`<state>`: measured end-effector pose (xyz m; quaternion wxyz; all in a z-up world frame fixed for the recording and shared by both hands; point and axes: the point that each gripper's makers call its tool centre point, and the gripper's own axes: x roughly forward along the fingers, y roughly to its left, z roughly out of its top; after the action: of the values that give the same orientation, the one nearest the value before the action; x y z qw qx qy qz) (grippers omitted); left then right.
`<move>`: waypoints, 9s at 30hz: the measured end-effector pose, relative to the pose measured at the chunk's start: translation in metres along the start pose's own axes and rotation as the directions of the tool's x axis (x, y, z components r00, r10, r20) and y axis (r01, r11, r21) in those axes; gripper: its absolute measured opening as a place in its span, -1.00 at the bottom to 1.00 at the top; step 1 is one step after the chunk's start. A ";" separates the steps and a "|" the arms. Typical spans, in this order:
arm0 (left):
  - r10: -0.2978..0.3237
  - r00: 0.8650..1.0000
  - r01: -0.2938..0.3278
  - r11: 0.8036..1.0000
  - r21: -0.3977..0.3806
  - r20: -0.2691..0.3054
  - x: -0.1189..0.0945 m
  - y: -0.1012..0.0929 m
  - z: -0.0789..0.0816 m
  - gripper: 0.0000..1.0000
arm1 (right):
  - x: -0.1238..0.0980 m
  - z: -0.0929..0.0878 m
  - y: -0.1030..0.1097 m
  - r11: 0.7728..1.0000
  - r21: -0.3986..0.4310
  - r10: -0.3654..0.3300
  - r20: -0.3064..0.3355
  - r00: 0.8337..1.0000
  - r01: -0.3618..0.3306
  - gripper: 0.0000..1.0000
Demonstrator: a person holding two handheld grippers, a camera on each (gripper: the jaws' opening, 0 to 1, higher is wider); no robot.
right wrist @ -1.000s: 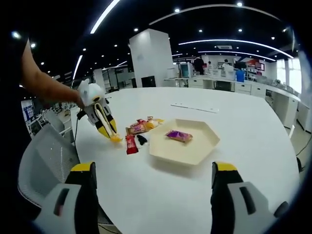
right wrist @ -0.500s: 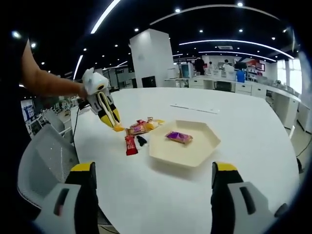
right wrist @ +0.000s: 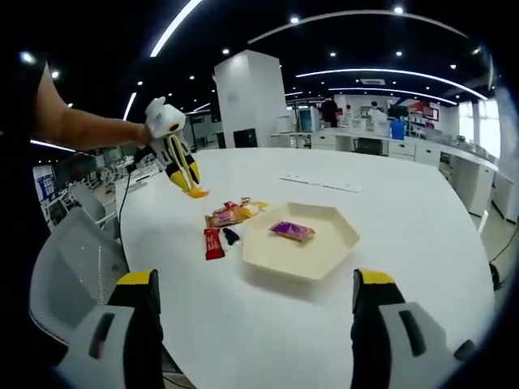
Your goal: Place the target food into the container with the food tongs after gripping and lifting it, then release it inside without dropping or visibly crushing the food.
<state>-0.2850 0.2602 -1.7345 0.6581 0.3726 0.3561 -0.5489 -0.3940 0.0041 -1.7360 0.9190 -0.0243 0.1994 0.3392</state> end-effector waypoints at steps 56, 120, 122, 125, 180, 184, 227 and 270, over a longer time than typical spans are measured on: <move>-0.023 0.999 0.026 0.999 0.048 -0.049 0.038 0.009 0.096 -0.74 | -0.046 -0.015 -0.034 0.995 0.054 -0.085 0.052 0.995 0.083 0.99; -0.008 0.976 0.013 1.000 -0.023 0.219 0.068 0.006 0.183 -0.54 | -0.051 -0.013 -0.038 0.992 0.067 -0.113 0.056 0.992 0.109 0.98; -0.006 0.974 0.013 0.999 -0.030 0.224 0.064 0.007 0.178 -0.54 | -0.049 -0.011 -0.038 0.993 0.061 -0.109 0.055 0.993 0.105 0.98; 0.004 0.970 0.011 0.998 -0.057 0.243 0.055 0.009 0.173 -0.54 | -0.046 -0.008 -0.036 0.994 0.053 -0.103 0.053 0.993 0.100 0.98; 0.278 0.919 -0.191 0.934 -0.301 0.281 -0.062 0.007 -0.041 -0.53 | 0.009 0.028 -0.006 0.999 -0.042 -0.013 0.002 1.000 0.013 0.99; 0.264 0.926 -0.184 0.939 -0.290 0.270 -0.060 0.000 -0.047 -0.53 | 0.013 0.025 -0.003 0.999 -0.042 -0.004 -0.008 1.000 0.003 0.99; -0.053 0.962 0.026 0.994 0.101 0.266 0.057 -0.040 0.026 -0.53 | -0.001 0.001 0.003 1.000 0.014 0.001 0.004 1.000 -0.001 0.99; -0.202 0.970 0.181 0.972 0.150 0.138 0.107 -0.065 0.010 -0.56 | -0.010 -0.012 -0.001 0.998 0.047 -0.033 -0.014 0.999 0.034 0.99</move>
<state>-0.3332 0.1951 -1.8300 0.6003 0.3373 0.3007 -0.6598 -0.4042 -0.0048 -1.7434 0.9235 -0.0080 0.2131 0.3189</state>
